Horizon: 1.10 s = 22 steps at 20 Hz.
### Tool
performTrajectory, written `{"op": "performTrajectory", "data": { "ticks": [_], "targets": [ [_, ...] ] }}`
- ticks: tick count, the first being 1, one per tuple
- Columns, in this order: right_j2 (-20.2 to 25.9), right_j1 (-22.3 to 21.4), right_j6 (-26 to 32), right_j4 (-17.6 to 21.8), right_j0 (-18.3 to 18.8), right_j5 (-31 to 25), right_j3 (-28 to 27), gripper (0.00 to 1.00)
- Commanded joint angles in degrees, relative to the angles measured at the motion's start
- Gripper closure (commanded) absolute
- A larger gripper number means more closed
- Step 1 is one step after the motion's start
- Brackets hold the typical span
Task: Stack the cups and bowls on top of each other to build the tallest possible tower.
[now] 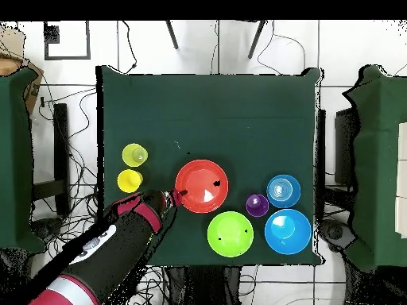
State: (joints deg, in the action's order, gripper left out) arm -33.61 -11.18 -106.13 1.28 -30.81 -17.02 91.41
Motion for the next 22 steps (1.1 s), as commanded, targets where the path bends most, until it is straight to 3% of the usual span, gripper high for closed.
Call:
{"op": "performTrajectory", "data": {
  "ticks": [1,22],
  "targets": [
    [6.98,1.8,-9.48,-2.79,0.64,-3.46,-3.24,1.0],
    [6.19,2.03,-11.21,-4.42,-1.4,-5.23,-3.51,1.0]
  ]
}}
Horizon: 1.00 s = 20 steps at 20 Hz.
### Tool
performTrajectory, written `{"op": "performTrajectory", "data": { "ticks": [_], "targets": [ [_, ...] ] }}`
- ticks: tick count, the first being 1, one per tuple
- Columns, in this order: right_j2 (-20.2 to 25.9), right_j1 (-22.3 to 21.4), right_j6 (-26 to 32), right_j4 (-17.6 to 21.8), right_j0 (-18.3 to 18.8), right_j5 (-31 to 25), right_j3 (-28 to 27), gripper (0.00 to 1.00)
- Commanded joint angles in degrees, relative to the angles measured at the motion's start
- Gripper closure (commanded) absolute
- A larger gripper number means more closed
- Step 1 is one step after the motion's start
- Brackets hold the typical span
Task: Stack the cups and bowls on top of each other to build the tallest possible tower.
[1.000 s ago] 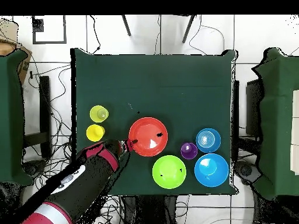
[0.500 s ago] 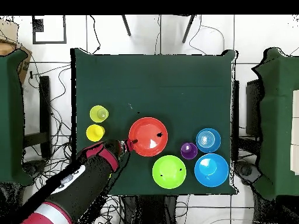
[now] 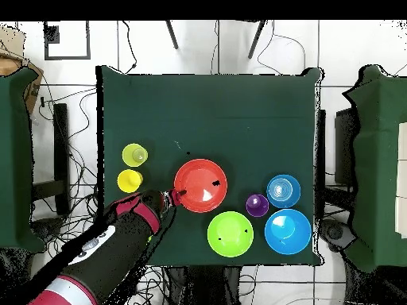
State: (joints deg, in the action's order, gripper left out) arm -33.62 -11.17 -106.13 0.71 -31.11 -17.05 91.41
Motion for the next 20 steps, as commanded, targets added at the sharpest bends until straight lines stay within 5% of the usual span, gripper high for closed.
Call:
{"op": "performTrajectory", "data": {
  "ticks": [1,20],
  "targets": [
    [6.12,2.07,-11.35,-3.99,-1.29,-5.23,-3.5,1.0],
    [6.3,2.09,-10.62,-4.21,-0.96,-2.82,-2.64,1.0]
  ]
}}
